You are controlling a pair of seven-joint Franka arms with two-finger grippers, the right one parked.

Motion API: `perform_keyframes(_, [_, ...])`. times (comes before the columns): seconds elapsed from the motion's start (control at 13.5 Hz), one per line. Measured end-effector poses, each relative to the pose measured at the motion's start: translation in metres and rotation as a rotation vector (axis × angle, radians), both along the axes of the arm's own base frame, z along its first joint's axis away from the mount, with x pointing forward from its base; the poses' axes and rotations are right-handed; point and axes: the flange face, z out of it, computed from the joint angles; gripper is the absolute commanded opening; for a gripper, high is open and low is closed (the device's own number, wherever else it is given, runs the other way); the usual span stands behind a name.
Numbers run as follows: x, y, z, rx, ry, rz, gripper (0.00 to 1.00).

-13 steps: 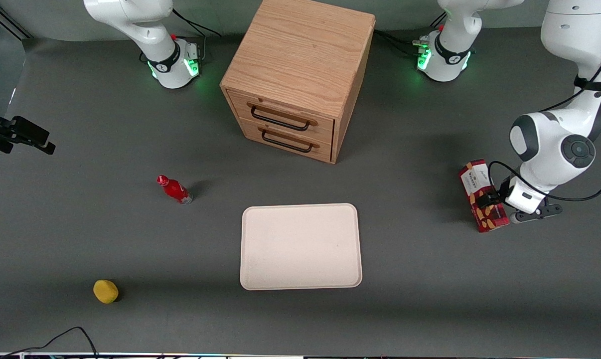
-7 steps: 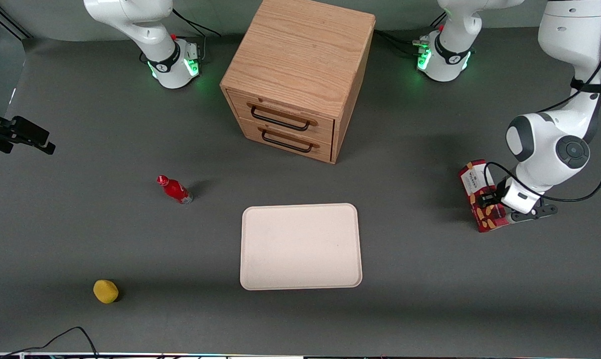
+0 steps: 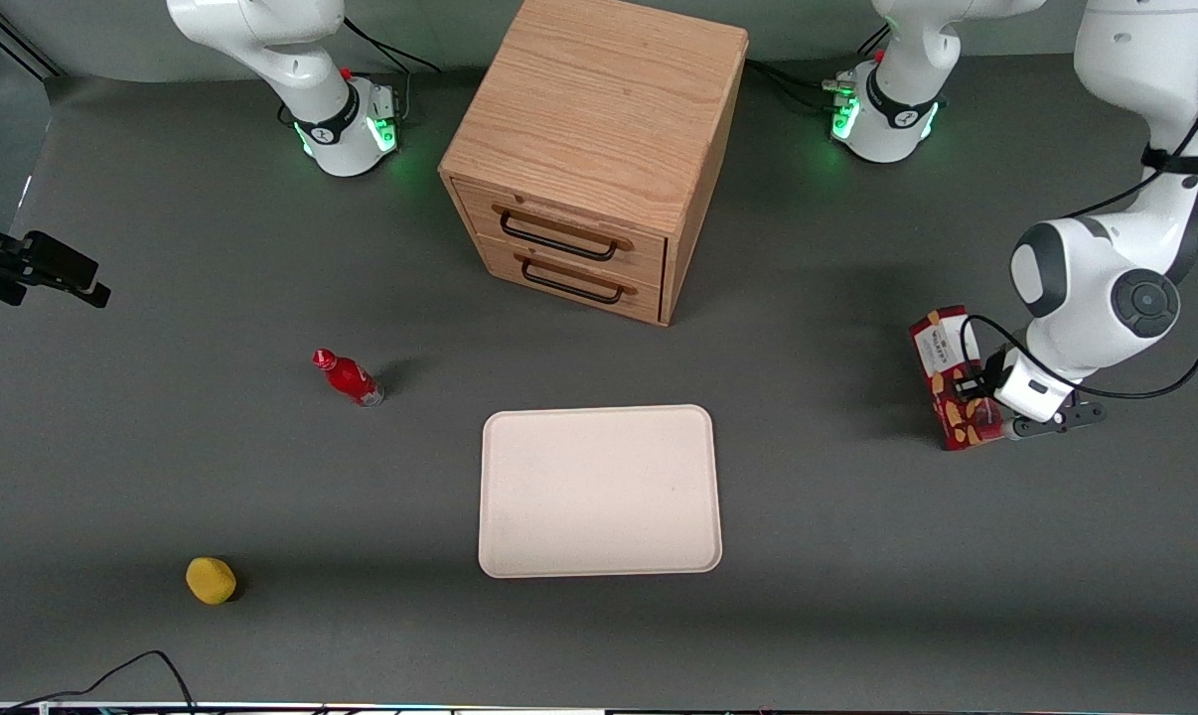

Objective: Place red cookie box on tray
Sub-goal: 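Lift the box with the left gripper and carry it toward the tray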

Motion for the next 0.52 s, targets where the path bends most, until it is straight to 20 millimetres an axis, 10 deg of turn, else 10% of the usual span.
perform_keyframes(0.52, [0.000, -0.079, 0.211, -0.022, 0.079, -0.033, 0.12])
